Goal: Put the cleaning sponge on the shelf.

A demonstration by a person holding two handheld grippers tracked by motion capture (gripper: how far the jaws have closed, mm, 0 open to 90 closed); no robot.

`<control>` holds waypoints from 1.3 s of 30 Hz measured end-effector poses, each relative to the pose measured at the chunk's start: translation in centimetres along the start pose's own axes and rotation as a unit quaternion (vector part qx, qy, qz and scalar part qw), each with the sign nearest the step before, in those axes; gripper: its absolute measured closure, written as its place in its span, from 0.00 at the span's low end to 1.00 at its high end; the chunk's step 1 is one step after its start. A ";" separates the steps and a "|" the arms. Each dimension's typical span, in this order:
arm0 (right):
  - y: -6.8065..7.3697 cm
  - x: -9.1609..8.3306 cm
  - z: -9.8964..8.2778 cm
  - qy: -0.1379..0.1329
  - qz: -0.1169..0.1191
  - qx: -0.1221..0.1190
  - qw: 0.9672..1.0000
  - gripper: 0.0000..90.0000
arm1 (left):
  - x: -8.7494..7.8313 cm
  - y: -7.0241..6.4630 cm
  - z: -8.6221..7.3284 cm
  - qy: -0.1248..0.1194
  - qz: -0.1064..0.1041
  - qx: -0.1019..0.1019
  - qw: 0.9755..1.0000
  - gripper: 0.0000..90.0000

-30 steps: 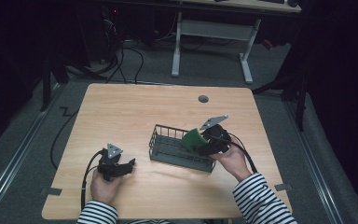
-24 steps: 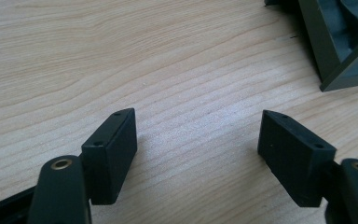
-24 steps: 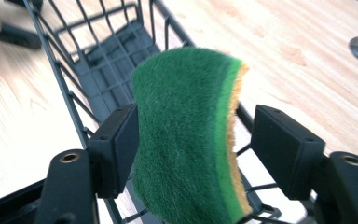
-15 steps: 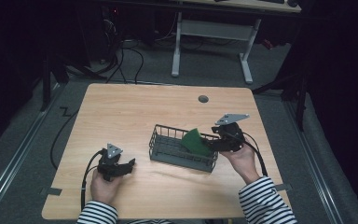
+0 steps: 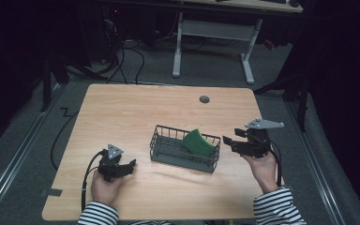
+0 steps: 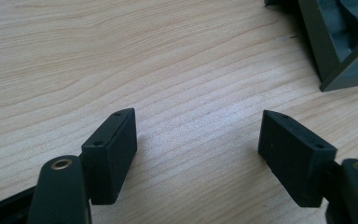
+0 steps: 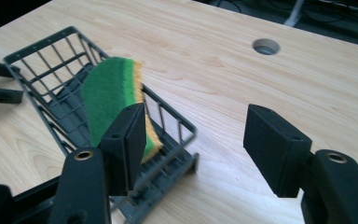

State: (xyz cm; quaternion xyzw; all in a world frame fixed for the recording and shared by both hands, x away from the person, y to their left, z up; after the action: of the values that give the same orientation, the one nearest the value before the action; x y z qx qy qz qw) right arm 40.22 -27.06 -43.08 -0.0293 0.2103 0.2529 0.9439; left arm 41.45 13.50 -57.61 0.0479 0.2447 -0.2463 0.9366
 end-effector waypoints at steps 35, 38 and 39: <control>-4.7 0.0 -13.0 0.013 -0.104 0.096 0.990 0.40 | 0.0 0.0 0.0 0.002 0.001 0.003 1.000 0.32; -4.7 0.3 -13.4 0.024 -0.113 0.090 0.989 0.40 | 0.0 0.0 0.0 0.001 0.002 0.004 1.000 0.32; -4.6 0.4 -13.6 0.026 -0.114 0.087 0.989 0.40 | 0.0 0.0 0.0 0.001 0.002 0.004 1.000 0.32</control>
State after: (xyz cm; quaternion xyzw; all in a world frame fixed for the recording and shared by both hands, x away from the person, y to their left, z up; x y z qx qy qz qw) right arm 37.61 -33.09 -55.83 0.0228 0.2517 0.1231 0.9597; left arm 41.44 13.47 -57.62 0.0521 0.2449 -0.2451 0.9366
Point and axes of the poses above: each handheld gripper's, and its own axes: x roughly forward along the jaws, z roughly out of its top, y roughly to its left, the point moved 6 cm from there along x, roughly forward along the jaws, and after that the axes turned 13 degrees about -y, right-handed, at the moved point
